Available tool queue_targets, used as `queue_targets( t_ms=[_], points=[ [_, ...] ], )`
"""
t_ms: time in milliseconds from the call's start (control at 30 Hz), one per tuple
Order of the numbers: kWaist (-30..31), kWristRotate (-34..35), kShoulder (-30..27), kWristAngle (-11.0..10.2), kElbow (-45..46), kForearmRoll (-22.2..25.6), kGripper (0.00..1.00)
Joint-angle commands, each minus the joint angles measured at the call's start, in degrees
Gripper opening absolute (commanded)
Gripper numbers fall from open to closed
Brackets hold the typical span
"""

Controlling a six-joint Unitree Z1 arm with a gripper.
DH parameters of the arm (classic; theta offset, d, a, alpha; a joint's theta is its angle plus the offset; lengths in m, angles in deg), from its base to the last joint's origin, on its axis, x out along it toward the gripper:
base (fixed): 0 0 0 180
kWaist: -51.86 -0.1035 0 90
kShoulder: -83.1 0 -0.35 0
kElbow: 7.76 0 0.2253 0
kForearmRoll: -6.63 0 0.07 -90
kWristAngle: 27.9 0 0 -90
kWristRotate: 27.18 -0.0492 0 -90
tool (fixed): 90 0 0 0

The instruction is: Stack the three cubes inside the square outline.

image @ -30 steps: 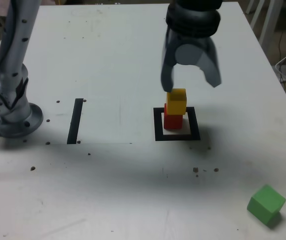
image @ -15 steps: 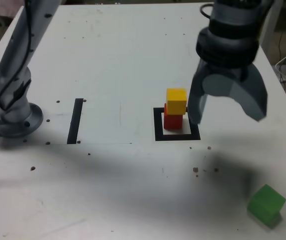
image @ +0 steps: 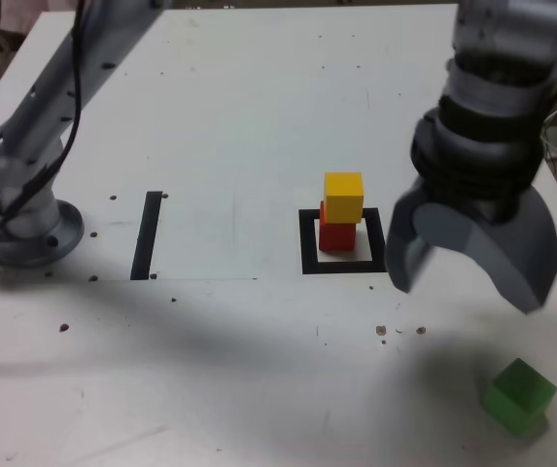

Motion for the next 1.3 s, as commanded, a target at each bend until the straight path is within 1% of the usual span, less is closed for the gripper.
queue_targets(
  t_ms=[0,367,667,933,1067,1133,1167,1267],
  points=[
    [1.0,-1.52,1.81,-0.11,-2.31,1.9,0.99],
    [2.84,-4.66,5.79,0.18,-7.8,2.58,0.99],
    [3.61,-6.01,9.78,2.02,-12.42,2.58,0.98],
    [4.15,-6.26,12.27,3.21,-14.11,2.58,0.95],
    [4.84,-6.2,13.15,3.6,-14.91,2.58,0.9],
    [5.23,-6.03,13.64,3.87,-15.36,2.58,0.86],
    [5.41,-5.89,13.88,4.01,-15.55,2.58,0.84],
    [5.78,-5.19,14.39,4.06,-15.76,2.57,0.66]
  ],
)
